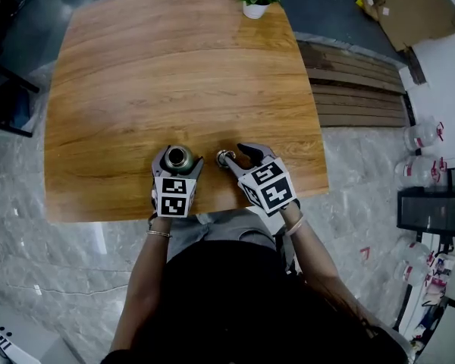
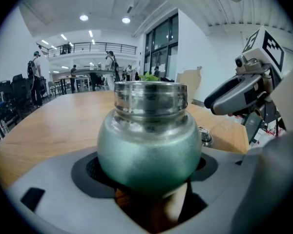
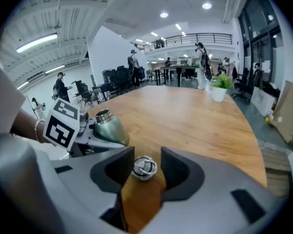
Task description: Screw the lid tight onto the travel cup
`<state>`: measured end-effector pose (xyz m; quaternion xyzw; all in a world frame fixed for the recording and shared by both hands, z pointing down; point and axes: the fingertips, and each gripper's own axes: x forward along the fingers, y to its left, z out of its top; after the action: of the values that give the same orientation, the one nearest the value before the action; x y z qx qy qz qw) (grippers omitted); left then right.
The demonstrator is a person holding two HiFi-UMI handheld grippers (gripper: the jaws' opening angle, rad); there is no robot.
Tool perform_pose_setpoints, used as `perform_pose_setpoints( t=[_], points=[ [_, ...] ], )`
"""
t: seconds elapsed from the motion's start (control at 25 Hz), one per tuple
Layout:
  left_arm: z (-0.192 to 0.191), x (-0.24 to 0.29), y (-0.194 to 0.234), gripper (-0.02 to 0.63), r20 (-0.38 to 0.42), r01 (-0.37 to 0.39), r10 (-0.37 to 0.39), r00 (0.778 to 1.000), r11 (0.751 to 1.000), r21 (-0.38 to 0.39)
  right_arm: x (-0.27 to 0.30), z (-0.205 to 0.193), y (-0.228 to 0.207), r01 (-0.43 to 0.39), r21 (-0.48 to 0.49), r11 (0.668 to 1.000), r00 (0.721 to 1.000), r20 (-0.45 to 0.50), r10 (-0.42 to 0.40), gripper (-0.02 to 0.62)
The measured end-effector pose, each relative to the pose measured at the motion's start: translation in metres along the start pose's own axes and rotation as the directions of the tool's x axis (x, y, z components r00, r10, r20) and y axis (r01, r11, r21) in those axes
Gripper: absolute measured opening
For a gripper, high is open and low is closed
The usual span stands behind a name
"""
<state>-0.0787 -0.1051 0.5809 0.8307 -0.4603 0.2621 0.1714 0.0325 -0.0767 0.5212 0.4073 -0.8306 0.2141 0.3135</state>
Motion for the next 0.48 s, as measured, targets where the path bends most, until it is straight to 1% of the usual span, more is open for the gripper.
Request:
perform_pose_setpoints(
  t=[0.12, 0.2, 0.36, 0.48],
  points=[
    [0.0, 0.001, -0.001, 0.403, -0.004, 0.008, -0.008, 1.0, 1.0, 0.004, 0.015, -0.012, 0.007, -0.038, -0.055, 0.998, 0.995, -0.097, 0.033, 0.204],
    [-0.001, 0.002, -0.001, 0.403, -0.007, 0.014, -0.014, 1.0, 1.0, 0.015, 0.025, -0.02, 0.011, -0.059, -0.102, 0.993, 0.985, -0.167, 0.042, 0.237],
    [-0.002, 0.002, -0.002, 0.403, -0.009, 0.028, -0.028, 1.0, 0.999, 0.028, 0.042, -0.037, 0.015, -0.097, -0.214, 0.972, 0.955, -0.294, 0.031, 0.268],
    [-0.003, 0.003, -0.003, 0.403, -0.01, 0.038, -0.038, 0.999, 0.999, 0.027, 0.051, -0.046, 0.017, -0.129, -0.257, 0.958, 0.932, -0.361, 0.029, 0.272]
  ],
)
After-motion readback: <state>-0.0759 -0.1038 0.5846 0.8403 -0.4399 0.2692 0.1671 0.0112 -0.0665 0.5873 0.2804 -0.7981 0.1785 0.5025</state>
